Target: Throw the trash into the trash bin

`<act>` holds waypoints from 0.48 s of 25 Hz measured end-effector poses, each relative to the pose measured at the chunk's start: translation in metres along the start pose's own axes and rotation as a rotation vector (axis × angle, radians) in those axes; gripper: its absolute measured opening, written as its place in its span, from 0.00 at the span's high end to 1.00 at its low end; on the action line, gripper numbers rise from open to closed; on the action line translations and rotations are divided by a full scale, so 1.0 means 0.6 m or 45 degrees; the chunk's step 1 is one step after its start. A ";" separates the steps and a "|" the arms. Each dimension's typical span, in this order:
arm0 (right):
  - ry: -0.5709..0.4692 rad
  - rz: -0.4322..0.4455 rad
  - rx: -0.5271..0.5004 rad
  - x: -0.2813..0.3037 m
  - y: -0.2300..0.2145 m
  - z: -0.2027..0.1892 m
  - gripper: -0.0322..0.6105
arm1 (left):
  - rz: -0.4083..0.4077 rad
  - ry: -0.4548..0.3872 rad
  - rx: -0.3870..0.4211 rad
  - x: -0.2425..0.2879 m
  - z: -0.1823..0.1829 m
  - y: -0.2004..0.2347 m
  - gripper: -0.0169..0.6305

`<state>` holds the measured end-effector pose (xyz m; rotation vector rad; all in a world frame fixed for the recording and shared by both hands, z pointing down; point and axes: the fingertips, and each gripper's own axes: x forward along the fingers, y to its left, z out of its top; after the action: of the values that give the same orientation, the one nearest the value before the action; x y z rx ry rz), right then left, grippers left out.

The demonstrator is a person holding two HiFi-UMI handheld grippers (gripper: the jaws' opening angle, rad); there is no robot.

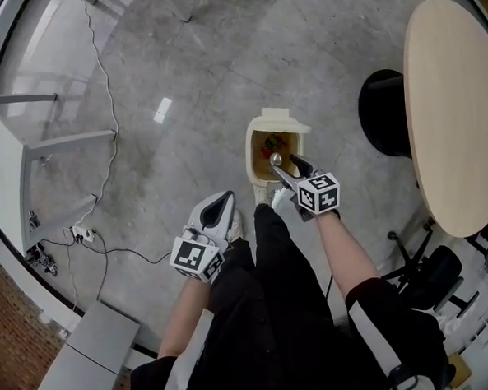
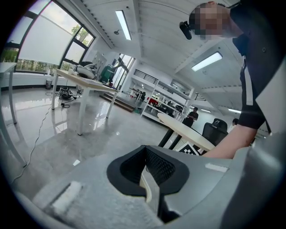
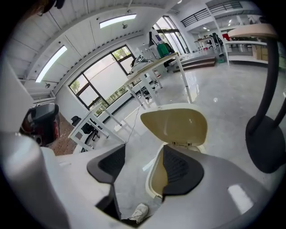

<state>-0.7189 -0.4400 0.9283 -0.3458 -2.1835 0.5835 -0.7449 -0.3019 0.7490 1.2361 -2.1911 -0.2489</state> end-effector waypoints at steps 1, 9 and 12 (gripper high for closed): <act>-0.011 -0.009 0.003 -0.005 -0.002 0.000 0.54 | -0.002 -0.004 0.001 -0.001 0.003 0.000 0.97; -0.184 -0.042 -0.092 -0.063 0.038 0.065 0.65 | -0.034 -0.052 0.075 -0.009 0.039 0.022 0.97; -0.291 -0.069 -0.120 -0.098 0.059 0.095 0.71 | -0.063 -0.094 0.128 -0.022 0.066 0.018 0.97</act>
<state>-0.7259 -0.4515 0.8401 -0.2793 -2.4377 0.5121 -0.7707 -0.2902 0.7169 1.3574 -2.2620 -0.2103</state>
